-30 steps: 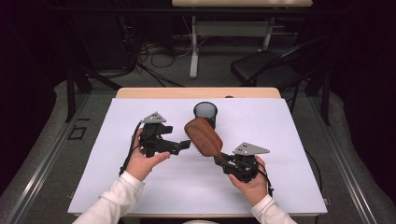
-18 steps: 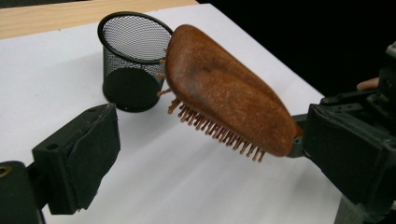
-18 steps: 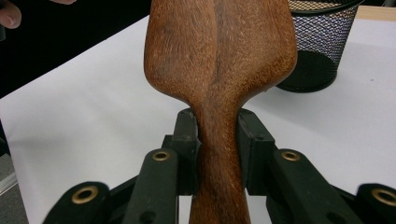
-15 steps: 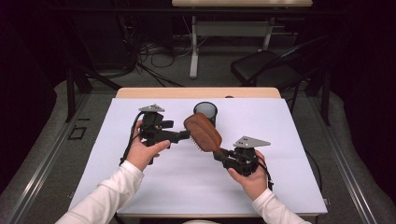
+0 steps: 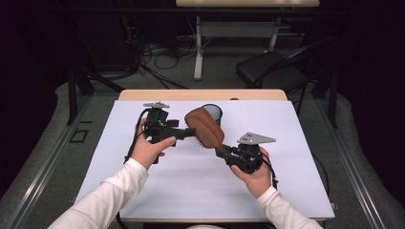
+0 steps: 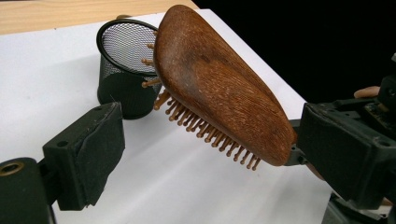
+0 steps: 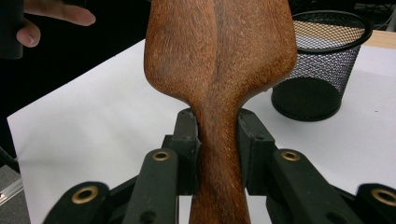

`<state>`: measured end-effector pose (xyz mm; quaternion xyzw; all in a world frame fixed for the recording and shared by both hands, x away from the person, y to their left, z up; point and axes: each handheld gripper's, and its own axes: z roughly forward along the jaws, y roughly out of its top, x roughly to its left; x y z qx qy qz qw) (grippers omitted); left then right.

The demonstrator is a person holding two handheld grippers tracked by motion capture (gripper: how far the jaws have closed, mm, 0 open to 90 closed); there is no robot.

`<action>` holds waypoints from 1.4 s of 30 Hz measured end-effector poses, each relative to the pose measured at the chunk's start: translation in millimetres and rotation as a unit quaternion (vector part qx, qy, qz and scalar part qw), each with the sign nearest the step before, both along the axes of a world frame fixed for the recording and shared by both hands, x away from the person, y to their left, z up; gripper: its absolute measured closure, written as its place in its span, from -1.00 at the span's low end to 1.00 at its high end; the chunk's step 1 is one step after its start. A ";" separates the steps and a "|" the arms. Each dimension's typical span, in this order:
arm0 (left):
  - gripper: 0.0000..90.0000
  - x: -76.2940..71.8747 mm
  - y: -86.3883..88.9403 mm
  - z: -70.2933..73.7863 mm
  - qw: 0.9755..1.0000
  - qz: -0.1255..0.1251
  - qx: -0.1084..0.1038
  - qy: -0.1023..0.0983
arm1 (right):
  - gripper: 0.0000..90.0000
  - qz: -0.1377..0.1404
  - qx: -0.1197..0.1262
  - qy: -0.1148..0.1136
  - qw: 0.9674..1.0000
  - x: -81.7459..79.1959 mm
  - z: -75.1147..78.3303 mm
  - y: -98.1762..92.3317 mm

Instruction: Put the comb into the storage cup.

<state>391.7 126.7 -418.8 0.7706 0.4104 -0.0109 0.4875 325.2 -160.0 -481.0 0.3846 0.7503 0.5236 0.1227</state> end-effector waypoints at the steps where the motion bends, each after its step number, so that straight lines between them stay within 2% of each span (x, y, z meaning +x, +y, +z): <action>1: -0.82 0.7 0.2 0.2 1.000 0.003 -0.001 0.002 | 0.59 0.000 0.000 0.000 1.000 0.6 0.5 0.2; 10: -0.75 5.9 0.8 6.3 1.000 0.009 0.000 0.009 | 0.59 -0.001 0.012 -0.010 1.000 6.2 8.1 2.7; 24: -0.74 13.9 -3.2 13.1 1.000 0.020 -0.006 0.016 | 0.59 -0.004 0.027 -0.026 0.999 12.1 19.9 5.5; 27: -0.74 15.6 -4.5 14.1 0.999 0.024 -0.014 0.022 | 0.59 -0.004 0.028 -0.027 0.999 12.6 20.5 6.3; 32: -0.74 19.8 -7.3 14.0 0.999 0.027 -0.016 0.031 | 0.59 -0.005 0.034 -0.027 0.999 14.0 20.8 7.7; 42: -0.74 24.1 -14.6 18.5 0.999 0.020 -0.021 0.038 | 0.59 -0.006 0.041 -0.032 0.999 14.8 24.0 8.3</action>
